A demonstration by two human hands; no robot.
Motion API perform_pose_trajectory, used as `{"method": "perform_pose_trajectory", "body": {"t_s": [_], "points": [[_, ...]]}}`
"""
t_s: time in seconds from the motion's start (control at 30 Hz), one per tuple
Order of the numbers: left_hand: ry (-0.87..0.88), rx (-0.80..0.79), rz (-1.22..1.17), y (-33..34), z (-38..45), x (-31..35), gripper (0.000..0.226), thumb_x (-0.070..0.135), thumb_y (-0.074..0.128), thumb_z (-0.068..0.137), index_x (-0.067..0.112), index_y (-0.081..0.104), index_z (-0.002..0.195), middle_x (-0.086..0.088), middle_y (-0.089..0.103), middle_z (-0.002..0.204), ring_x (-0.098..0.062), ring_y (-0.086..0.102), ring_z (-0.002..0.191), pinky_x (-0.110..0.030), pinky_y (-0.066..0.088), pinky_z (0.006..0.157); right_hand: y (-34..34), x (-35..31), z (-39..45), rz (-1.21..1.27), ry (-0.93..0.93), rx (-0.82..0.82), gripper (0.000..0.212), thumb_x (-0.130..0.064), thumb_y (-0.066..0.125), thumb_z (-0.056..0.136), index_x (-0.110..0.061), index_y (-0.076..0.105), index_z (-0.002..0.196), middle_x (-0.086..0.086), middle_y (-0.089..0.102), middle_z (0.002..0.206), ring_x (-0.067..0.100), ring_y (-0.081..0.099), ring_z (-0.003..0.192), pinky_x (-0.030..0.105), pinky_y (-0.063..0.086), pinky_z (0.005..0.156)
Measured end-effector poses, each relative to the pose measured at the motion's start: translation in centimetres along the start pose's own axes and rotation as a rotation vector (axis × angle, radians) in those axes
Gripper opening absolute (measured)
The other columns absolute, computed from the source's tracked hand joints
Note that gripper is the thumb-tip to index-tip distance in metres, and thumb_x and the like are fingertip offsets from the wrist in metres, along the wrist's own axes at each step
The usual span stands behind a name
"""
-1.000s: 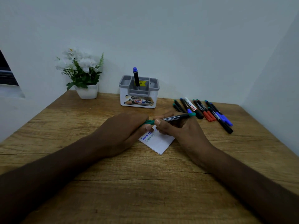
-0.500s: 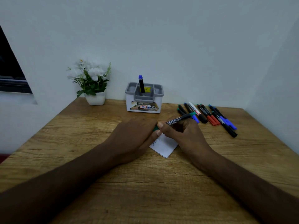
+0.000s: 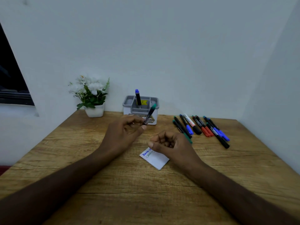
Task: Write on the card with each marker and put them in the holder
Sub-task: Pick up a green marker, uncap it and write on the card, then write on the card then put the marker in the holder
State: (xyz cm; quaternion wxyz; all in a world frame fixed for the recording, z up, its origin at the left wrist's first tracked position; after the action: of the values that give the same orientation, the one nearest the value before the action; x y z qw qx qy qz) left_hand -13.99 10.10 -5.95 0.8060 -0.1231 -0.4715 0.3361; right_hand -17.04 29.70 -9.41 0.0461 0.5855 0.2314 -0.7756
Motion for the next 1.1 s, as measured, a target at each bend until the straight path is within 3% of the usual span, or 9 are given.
{"method": "perform_pose_trajectory", "body": {"t_s": [0.17,0.27,0.3,0.4,0.53,0.67,0.83,0.97,1.1], "points": [[0.043,0.152,0.075,-2.3,4.3,2.7,0.015,0.04,0.081,0.089,0.028,0.081,0.098,0.016,0.075,0.08,0.001,0.071,0.076,-0.008,0.052,0.066,0.2,0.1,0.0,0.014,0.014,-0.039,0.02,-0.04,0.087,0.086,-0.021,0.082,0.092,-0.002,0.082,0.094,0.023,0.074,0.09,0.031,0.054,0.075],[0.132,0.189,0.247,-2.6,9.1,5.0,0.016,0.039,0.081,0.088,0.023,0.081,0.093,0.011,0.075,0.076,0.006,0.064,0.063,-0.002,0.046,0.065,0.2,0.0,-0.1,0.002,0.02,-0.049,0.018,-0.038,0.085,0.088,-0.02,0.083,0.092,-0.003,0.082,0.093,0.011,0.07,0.084,0.027,0.053,0.073],[0.143,0.181,0.311,-2.2,10.6,5.2,0.018,0.039,0.08,0.089,0.022,0.082,0.094,0.01,0.077,0.079,0.007,0.063,0.065,-0.003,0.044,0.069,0.2,0.0,-0.1,-0.003,0.02,-0.054,0.019,-0.038,0.085,0.089,-0.02,0.083,0.092,-0.003,0.082,0.093,0.009,0.069,0.082,0.025,0.052,0.071],[0.082,0.143,0.395,-0.3,13.9,4.4,0.021,0.037,0.079,0.089,0.017,0.083,0.093,0.002,0.08,0.085,-0.008,0.072,0.075,-0.022,0.051,0.08,0.1,-0.1,-0.1,-0.023,0.018,-0.065,0.021,-0.04,0.084,0.089,-0.019,0.083,0.093,-0.003,0.081,0.092,0.003,0.066,0.079,0.02,0.05,0.067],[-0.03,0.07,0.46,2.6,15.9,1.9,0.024,0.033,0.086,0.082,0.01,0.082,0.085,-0.008,0.077,0.079,-0.023,0.074,0.073,-0.034,0.063,0.072,0.0,-0.1,-0.1,-0.023,0.009,-0.076,0.02,-0.039,0.083,0.09,-0.02,0.083,0.094,-0.005,0.081,0.092,0.002,0.067,0.08,0.018,0.051,0.068],[-0.098,0.038,0.519,4.0,16.6,0.0,0.028,0.04,0.086,0.076,0.014,0.073,0.075,-0.009,0.069,0.075,-0.024,0.07,0.068,-0.033,0.059,0.062,-0.1,0.0,0.0,-0.032,0.004,-0.073,0.018,-0.037,0.083,0.091,-0.019,0.083,0.095,-0.007,0.079,0.088,-0.003,0.064,0.076,0.017,0.05,0.067],[-0.145,0.039,0.492,3.5,16.8,0.0,0.039,0.046,0.091,0.073,0.01,0.076,0.081,-0.011,0.073,0.08,-0.025,0.07,0.078,-0.039,0.063,0.073,-0.1,0.1,-0.1,-0.03,0.001,-0.077,0.017,-0.033,0.081,0.093,-0.017,0.082,0.095,-0.011,0.077,0.081,-0.006,0.062,0.072,0.013,0.048,0.064],[-0.04,0.035,0.469,1.6,14.4,2.9,0.019,0.03,0.087,0.084,0.012,0.083,0.087,-0.003,0.078,0.078,-0.016,0.073,0.074,-0.029,0.058,0.075,-0.1,0.2,-0.1,-0.033,0.004,-0.076,0.016,-0.032,0.081,0.094,-0.015,0.082,0.094,-0.012,0.076,0.079,-0.006,0.062,0.07,0.014,0.047,0.063],[0.187,-0.078,0.42,0.5,8.0,6.1,0.004,0.029,0.082,0.088,0.025,0.081,0.088,0.027,0.061,0.065,0.011,0.062,0.06,-0.002,0.04,0.067,0.1,0.0,-0.1,-0.063,-0.005,-0.066,0.014,-0.033,0.081,0.094,-0.018,0.083,0.092,-0.005,0.08,0.087,-0.001,0.063,0.074,0.015,0.048,0.064]]}}
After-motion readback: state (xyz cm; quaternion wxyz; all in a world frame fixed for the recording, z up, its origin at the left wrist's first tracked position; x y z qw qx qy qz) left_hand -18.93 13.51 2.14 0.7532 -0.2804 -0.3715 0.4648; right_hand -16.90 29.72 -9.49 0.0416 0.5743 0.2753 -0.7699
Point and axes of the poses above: each hand's wrist, its own z-axis towards the middle knuckle, its own y-axis out of the palm, x = y × z, the point moved 7 cm from there along z, towards the middle knuckle
